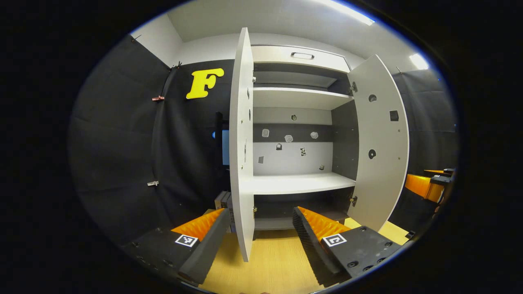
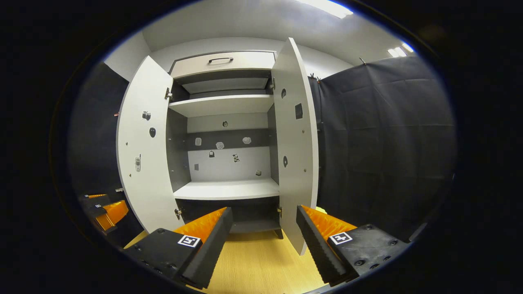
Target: Open the right door of the double-door shoe cabinet with the right hand, and open the left door with the left hand.
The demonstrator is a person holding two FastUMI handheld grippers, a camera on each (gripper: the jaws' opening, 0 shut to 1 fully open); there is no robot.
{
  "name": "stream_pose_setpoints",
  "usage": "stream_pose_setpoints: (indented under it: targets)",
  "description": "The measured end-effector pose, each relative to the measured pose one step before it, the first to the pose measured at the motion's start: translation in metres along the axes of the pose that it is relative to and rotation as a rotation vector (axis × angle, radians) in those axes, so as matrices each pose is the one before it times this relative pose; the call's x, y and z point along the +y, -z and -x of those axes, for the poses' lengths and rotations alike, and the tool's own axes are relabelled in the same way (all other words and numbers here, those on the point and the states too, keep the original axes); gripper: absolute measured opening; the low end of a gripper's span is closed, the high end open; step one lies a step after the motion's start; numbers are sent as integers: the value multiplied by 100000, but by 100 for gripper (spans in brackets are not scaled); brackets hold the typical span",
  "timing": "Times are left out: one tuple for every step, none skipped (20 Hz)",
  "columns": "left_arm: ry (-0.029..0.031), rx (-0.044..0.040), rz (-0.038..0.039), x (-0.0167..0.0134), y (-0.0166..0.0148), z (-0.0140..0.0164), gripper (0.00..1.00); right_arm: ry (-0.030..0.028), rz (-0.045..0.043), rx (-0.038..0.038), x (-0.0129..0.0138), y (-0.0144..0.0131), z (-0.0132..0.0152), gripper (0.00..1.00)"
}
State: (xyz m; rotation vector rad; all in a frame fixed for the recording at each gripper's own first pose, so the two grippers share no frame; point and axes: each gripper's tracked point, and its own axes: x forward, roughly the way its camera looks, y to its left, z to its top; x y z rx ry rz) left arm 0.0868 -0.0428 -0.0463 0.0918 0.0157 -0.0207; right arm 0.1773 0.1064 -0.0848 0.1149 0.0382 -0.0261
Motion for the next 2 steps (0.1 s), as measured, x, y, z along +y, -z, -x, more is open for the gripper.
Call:
stream_pose_setpoints:
  targets:
    - [-86,192,767,-43,120,-39,95,-228,407,50,-55,-14,-44,98]
    - [90,500,863,-108,108,-7,95,-372,311,300,0,50,26,98]
